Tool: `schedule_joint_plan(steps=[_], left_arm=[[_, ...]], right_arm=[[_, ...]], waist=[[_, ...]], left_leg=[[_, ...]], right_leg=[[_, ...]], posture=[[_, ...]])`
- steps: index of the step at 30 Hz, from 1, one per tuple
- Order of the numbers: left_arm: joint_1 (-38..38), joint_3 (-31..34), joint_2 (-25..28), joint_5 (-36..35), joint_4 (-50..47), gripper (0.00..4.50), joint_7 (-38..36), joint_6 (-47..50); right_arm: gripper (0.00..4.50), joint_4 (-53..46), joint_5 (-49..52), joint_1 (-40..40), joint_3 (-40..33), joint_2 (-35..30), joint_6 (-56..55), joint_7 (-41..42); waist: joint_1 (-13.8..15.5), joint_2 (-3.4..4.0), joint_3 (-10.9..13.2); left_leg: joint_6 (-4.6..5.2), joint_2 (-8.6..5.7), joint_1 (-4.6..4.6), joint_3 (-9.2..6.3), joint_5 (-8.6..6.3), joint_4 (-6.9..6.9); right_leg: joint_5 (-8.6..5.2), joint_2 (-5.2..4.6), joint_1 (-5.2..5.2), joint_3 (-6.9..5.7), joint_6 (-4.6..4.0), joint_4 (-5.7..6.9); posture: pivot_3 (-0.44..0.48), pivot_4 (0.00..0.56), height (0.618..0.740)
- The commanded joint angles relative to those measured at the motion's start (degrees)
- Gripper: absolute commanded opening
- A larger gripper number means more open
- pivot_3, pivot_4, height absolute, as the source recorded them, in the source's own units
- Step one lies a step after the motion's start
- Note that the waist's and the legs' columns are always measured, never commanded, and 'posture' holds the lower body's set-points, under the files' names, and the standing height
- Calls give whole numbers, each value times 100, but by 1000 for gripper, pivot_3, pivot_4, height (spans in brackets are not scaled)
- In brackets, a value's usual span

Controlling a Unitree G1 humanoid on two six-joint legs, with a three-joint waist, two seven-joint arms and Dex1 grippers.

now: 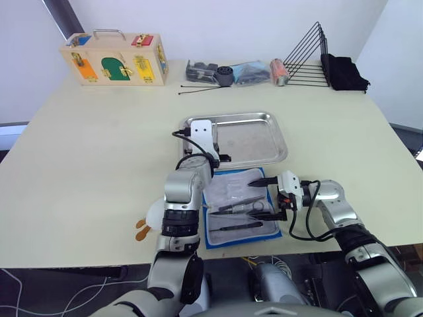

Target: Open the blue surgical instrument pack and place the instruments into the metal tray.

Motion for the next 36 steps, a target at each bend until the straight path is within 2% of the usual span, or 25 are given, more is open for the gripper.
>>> schedule_joint_plan(steps=[1,11,13,15,25,28,30,34,36], left_arm=[[-28,57,-82,-62,-122,23,46,46],[30,94,-124,-47,-238,23,128,242],[33,96,-122,-49,-250,768,128,259],[35,97,-120,-48,-253,2057,128,275],[-22,-125,77,-28,-325,2145,-122,72],[-58,-327,314,-119,-439,2145,-618,-286],[-66,-559,762,-237,-447,2145,-1442,-861],[-120,-610,1319,-478,-312,2145,-2408,-1569],[-26,-686,1955,-651,-342,2145,-3457,-2022]], right_arm=[[4500,377,-455,392,464,60,173,-26],[4500,363,-446,392,462,65,180,-18],[4500,365,-446,389,463,71,181,-21],[4500,366,-443,389,460,78,184,-29],[4500,373,-441,402,454,91,190,-61],[4500,395,-440,384,450,97,187,-69],[4500,406,-431,374,442,108,184,-79],[4500,438,-425,347,433,124,184,-79],[4500,444,-421,342,428,126,185,-77]], waist=[[0,0,0],[-1,0,0],[-2,0,0],[-3,0,0],[-10,0,0],[-12,1,1],[-24,1,2],[-42,2,2],[-64,1,5]], left_leg=[[0,0,0,0,0,0],[-4,-1,0,0,1,-1],[-4,-1,0,0,1,-1],[-5,-1,0,0,1,-1],[-6,-1,1,-1,1,-3],[-8,-1,0,-1,2,-3],[-12,-1,1,-2,3,-5],[-59,-1,9,-1,22,-29],[-59,-1,8,-1,22,-30]], right_leg=[[0,0,0,-1,0,0],[-1,-1,0,-3,1,-1],[-1,-1,0,-5,1,-2],[-1,-1,0,-5,1,-2],[-1,-1,0,-6,2,-3],[-1,-1,0,-7,2,-3],[-1,-1,0,-7,2,-3],[-1,-3,0,-10,2,-6],[-1,-4,0,-8,2,-9]], posture=[[0,150,740],[0,150,740],[0,150,740],[0,150,740],[0,150,740],[0,150,740],[0,150,740],[0,150,740],[0,150,740]])
